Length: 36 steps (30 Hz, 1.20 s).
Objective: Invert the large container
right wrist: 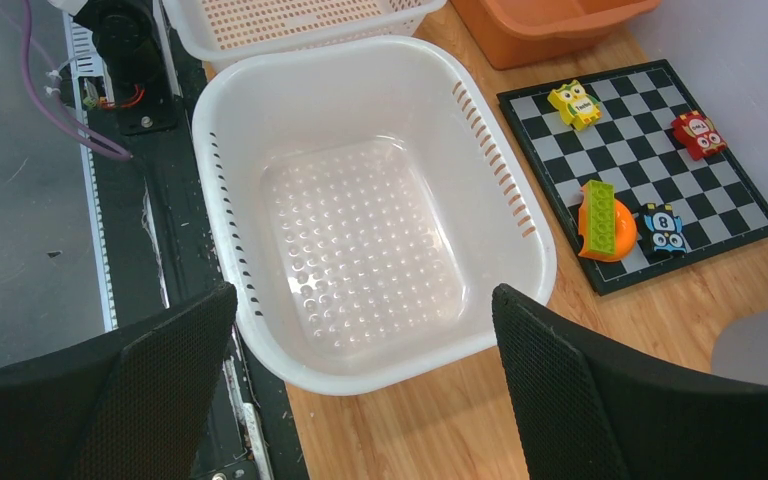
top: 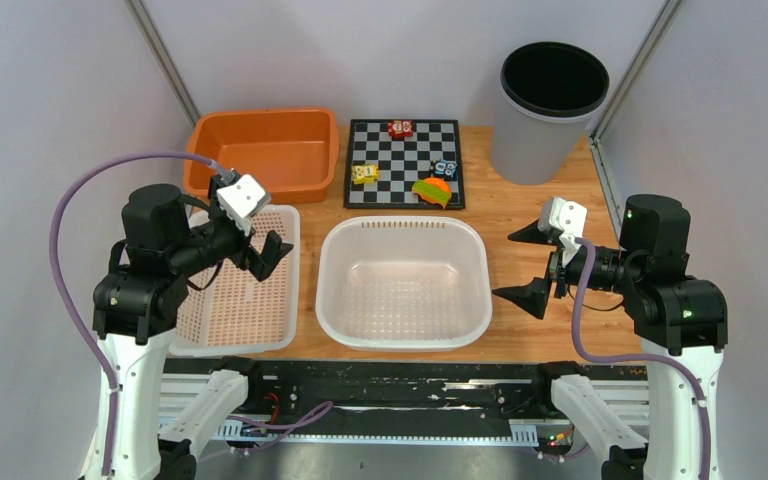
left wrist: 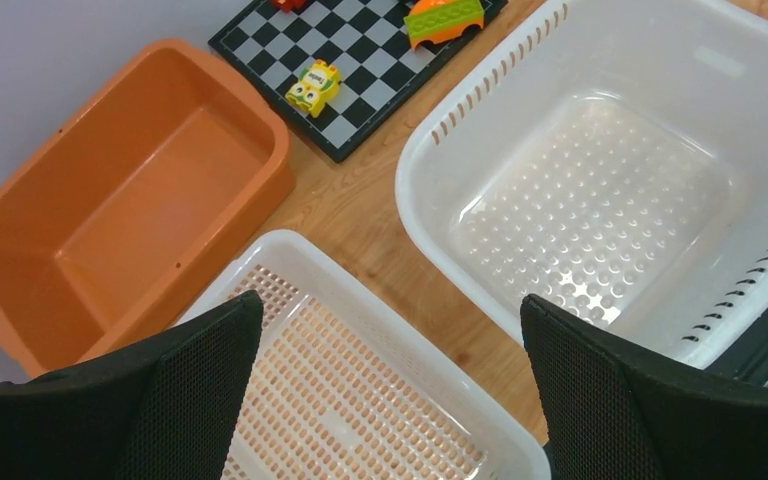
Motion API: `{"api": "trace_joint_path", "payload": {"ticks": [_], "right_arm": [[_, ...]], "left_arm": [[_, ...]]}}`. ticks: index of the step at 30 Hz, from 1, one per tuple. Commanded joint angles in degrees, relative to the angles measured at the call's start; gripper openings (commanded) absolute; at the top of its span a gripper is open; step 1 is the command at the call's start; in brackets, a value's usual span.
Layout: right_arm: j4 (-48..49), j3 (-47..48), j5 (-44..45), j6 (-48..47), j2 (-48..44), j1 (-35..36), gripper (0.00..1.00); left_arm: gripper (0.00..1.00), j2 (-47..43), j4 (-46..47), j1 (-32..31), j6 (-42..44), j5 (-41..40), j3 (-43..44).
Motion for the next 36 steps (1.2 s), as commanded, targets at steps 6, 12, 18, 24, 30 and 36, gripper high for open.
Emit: {"api": "trace_joint_path", "payload": {"ticks": [6, 12, 18, 24, 30, 36], "right_arm": [[1.16, -2.37, 1.73, -2.20, -0.12, -0.14, 1.00], [-5.07, -2.01, -2.27, -9.07, -0.30, 0.01, 1.00], [-23.12, 0.39, -11.18, -34.08, 0.05, 0.04, 1.00], [-21.55, -5.44, -12.50, -36.91, -0.31, 0.04, 0.98], [-12.99, -12.89, -11.04, -29.95, -0.35, 1.37, 0.95], [5.85, -21.92, 7.07, -13.19, -2.92, 12.92, 0.93]], "left_arm": [[1.00, -0.22, -1.70, -0.25, 8.95, 4.24, -4.26], [1.00, -0.28, -0.48, -0.25, 11.42, 7.92, -8.88], [1.00, -0.08, -1.19, -0.25, 13.55, 8.78, -10.83], [1.00, -0.37, -2.33, -0.25, 15.38, 12.62, -13.30], [1.00, 0.49, -2.41, -0.25, 16.13, 12.81, -14.26], [1.00, 0.57, -6.59, -0.26, 19.82, 12.60, -13.76]]}}
